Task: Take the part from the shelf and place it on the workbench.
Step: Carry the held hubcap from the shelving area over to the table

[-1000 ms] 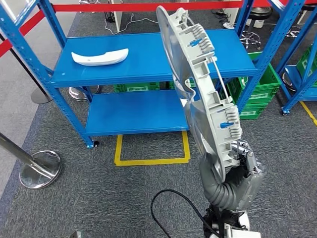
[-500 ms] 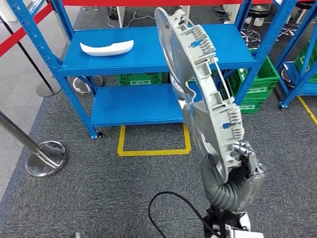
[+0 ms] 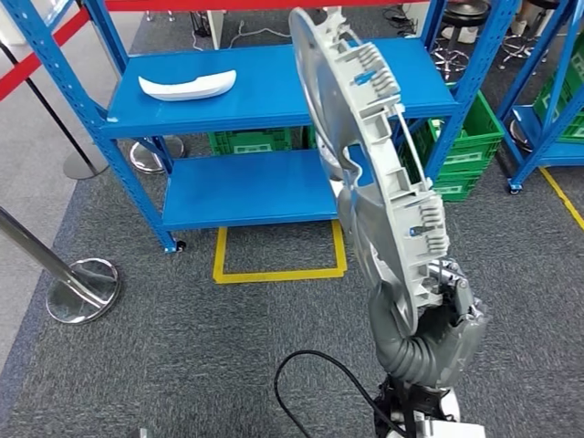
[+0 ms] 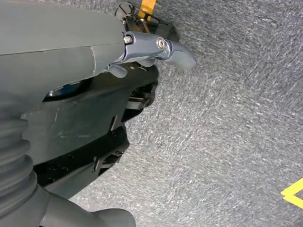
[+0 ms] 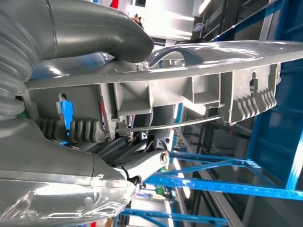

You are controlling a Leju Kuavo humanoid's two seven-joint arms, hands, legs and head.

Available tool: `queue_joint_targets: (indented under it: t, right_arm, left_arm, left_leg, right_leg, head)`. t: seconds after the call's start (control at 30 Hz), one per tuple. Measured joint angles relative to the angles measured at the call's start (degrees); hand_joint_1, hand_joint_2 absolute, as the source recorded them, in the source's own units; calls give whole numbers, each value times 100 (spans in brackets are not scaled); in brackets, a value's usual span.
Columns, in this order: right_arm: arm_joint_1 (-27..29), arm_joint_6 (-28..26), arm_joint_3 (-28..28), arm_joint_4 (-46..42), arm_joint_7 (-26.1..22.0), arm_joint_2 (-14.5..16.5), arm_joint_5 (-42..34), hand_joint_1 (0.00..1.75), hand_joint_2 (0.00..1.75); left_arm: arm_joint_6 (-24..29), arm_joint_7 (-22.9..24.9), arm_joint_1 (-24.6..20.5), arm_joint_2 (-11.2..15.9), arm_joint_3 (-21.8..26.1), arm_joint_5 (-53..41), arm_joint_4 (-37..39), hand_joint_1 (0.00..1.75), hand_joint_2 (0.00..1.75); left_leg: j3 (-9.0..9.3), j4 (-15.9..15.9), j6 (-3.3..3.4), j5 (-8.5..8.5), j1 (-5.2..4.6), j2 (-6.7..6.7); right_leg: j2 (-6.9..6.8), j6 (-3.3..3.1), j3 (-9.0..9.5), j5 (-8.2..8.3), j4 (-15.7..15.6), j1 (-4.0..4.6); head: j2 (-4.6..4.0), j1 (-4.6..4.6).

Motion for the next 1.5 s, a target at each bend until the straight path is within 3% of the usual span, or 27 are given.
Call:
queue_joint_targets:
  t: [0.07, 0.13, 0.17, 0.23, 0.27, 0.3, 0.33, 0.37, 0.43, 0.47, 0.5, 0.63, 0.7, 0.77, 0.8, 0.83, 0.87, 0.97, 1.03, 1.13, 1.2, 1.27, 1.3, 1.33, 1.37, 1.43, 1.5]
  right_arm:
    - [-45, 176, 8, 1, -4, -1, -214, 175, 175]
    - [-88, 328, 9, 5, -23, -2, -403, 175, 175]
    - [-111, 394, 9, 9, -42, -2, -484, 175, 175]
    - [-145, 487, 9, 14, -98, -2, -556, 175, 175]
    - [-152, 512, 9, 15, -131, -2, -548, 175, 175]
    - [-152, 522, 9, 15, -163, -2, -511, 175, 175]
    - [-148, 527, 9, 15, -192, -2, -470, 175, 175]
    - [-148, 530, 9, 15, -213, -2, -438, 175, 175]
    - [-159, 533, 9, 15, -238, -1, -399, 175, 175]
    - [-166, 532, 9, 15, -248, -1, -387, 175, 175]
    - [-168, 527, 9, 15, -255, 0, -377, 175, 175]
    - [-130, 356, 2, 13, -333, 5, -214, 175, 175]
    - [-126, 179, 0, 13, -400, 16, -4, 175, 175]
    - [-122, 41, -2, 13, -434, 26, 150, 175, 175]
    - [-116, 3, -4, 13, -437, 28, 177, 175, 175]
    - [-108, -23, -5, 13, -435, 30, 187, 175, 175]
    - [-101, -34, -7, 13, -430, 30, 182, 175, 175]
    - [-94, -36, -8, 12, -373, 31, 63, 175, 175]
    - [-91, -33, -9, 11, -332, 31, -28, 175, 175]
    - [-71, -43, -10, 11, -321, 31, -77, 175, 175]
    - [-64, -59, -10, 11, -326, 31, -90, 175, 175]
    - [-53, -68, -10, 12, -328, 31, -107, 175, 175]
    - [-39, -70, -10, 13, -327, 31, -117, 175, 175]
    - [-26, -72, -10, 13, -322, 31, -124, 175, 175]
    - [-16, -74, -10, 13, -315, 31, -127, 175, 175]
    - [-12, -78, -10, 13, -291, 31, -121, 175, 175]
    - [-22, -82, -10, 11, -261, 32, -106, 175, 175]
  left_arm:
    - [-7, -6, 0, -3, 0, -1, 0, 0, 175]
    - [-17, -23, 0, -5, 0, 5, 0, 0, 175]
    - [-22, -33, 0, -6, 0, 9, 0, 0, 175]
    - [-27, -44, 1, -3, 0, 13, 0, 0, 175]
    - [-27, -49, 2, 1, 0, 14, 0, 0, 175]
    - [-27, -55, 3, 3, 0, 14, 0, 0, 175]
    - [-27, -61, 3, 5, 0, 14, 0, 0, 175]
    - [-28, -69, 4, 5, 0, 14, 0, 0, 175]
    - [-30, -81, 3, 7, 0, 14, 0, 0, 175]
    - [-32, -87, 3, 9, 0, 14, 0, 0, 175]
    - [-35, -93, 4, 14, 0, 14, 0, 0, 175]
    - [-70, -160, 4, 28, 0, 14, 0, 0, 175]
    - [-86, -198, 2, 32, 0, 14, 0, 0, 175]
    - [-90, -211, 5, 34, 0, 14, 0, 0, 175]
    - [-90, -214, 7, 36, 0, 14, 0, 0, 175]
    - [-90, -217, 9, 36, 0, 15, 0, 0, 175]
    - [-90, -221, 10, 37, 0, 15, 0, 0, 175]
    - [-91, -240, -2, 33, -1, 14, 0, 0, 175]
    - [-90, -254, 7, 30, -1, 14, 0, 0, 175]
    - [-46, -257, 32, 22, -2, -15, 0, 0, 175]
    - [123, -232, 26, 13, -10, -95, 0, 0, 175]
    - [397, -171, 28, 9, -20, -193, 0, 0, 175]
    - [546, -119, 30, 8, -24, -235, 0, 0, 175]
    - [685, -61, 31, 8, -28, -267, 0, 0, 175]
    - [817, 8, 30, 7, -34, -298, 0, 0, 175]
    - [1078, 165, 26, 0, -59, -385, 0, 0, 175]
    - [1294, 314, 26, -7, -112, -485, -1, 0, 175]
  left_leg:
    - [2, -92, 67, -49, 7, 0]
    - [-16, -133, 130, -54, 35, 0]
    - [-20, -145, 153, -43, 49, 1]
    - [-26, -142, 179, -37, 51, 4]
    - [-28, -139, 184, -36, 50, 4]
    - [-27, -134, 186, -37, 50, 3]
    - [-26, -125, 187, -38, 52, -2]
    - [-23, -111, 181, -44, 56, -10]
    - [-31, -57, 142, -73, 52, -24]
    - [-53, -20, 113, -84, 44, -28]
    - [-80, 9, 86, -87, 34, -30]
    - [-180, 128, -18, -154, 31, -23]
    - [-397, 613, -79, -461, 41, -20]
    - [-742, 1367, -110, -801, 48, -20]
    - [-854, 1607, -110, -859, 48, -20]
    - [-874, 1654, -100, -809, 47, -20]
    - [-789, 1496, -80, -666, 46, -20]
    - [-217, 418, 14, -186, 45, -120]
    - [-74, 91, 48, -149, 40, -187]
    - [-94, 22, 112, -117, 49, -80]
    - [-91, -10, 164, -88, 70, 4]
    - [-95, -10, 184, -87, 64, 88]
    - [-96, -9, 186, -88, 62, 137]
    - [-95, -8, 188, -88, 61, 189]
    - [-92, -5, 187, -89, 61, 237]
    - [-80, 11, 164, -102, 56, 331]
    - [-83, 53, 117, -123, 21, 407]
  right_leg:
    - [1, 54, -46, 12, 13, 14]
    - [-3, 108, -145, -101, 150, 18]
    - [-4, 131, -251, -247, 378, 17]
    - [-6, 162, -595, -621, 1155, 9]
    - [-6, 174, -766, -745, 1532, 4]
    - [-7, 184, -863, -762, 1737, 1]
    - [-7, 191, -854, -661, 1706, -5]
    - [-9, 196, -740, -464, 1441, -14]
    - [-13, 211, -390, -88, 672, -32]
    - [-9, 200, -267, -2, 396, -36]
    - [0, 182, -213, 15, 259, -36]
    - [22, 42, -256, 17, 240, -44]
    - [9, -17, -268, 38, 232, -55]
    - [2, -49, -291, 53, 232, -50]
    - [2, -57, -301, 59, 233, -46]
    - [6, -60, -308, 65, 233, -41]
    - [12, -59, -312, 71, 233, -37]
    - [69, -17, -337, 93, 242, -20]
    - [113, 46, -394, 126, 248, -18]
    - [148, 147, -475, 119, 287, -35]
    - [95, 196, -651, -146, 680, -35]
    - [37, 239, -960, -527, 1440, -39]
    - [23, 255, -1078, -631, 1739, -41]
    - [10, 267, -1105, -626, 1842, -42]
    - [-13, 272, -1014, -509, 1698, -44]
    - [-209, 279, -603, -167, 938, -39]
    - [-405, 218, -306, 10, 351, -19]
  head:
    - [0, 4]
    - [0, 14]
    - [0, 26]
    - [0, 44]
    - [0, 46]
    - [0, 46]
    - [0, 47]
    - [0, 47]
    - [0, 48]
    - [0, 44]
    - [0, 37]
    - [0, 2]
    - [0, -25]
    - [0, -40]
    - [0, -40]
    - [0, -40]
    - [0, -40]
    - [0, -38]
    - [0, -32]
    - [0, -28]
    - [0, 7]
    - [0, 36]
    - [0, 38]
    - [0, 42]
    - [0, 43]
    - [0, 45]
    - [0, 46]
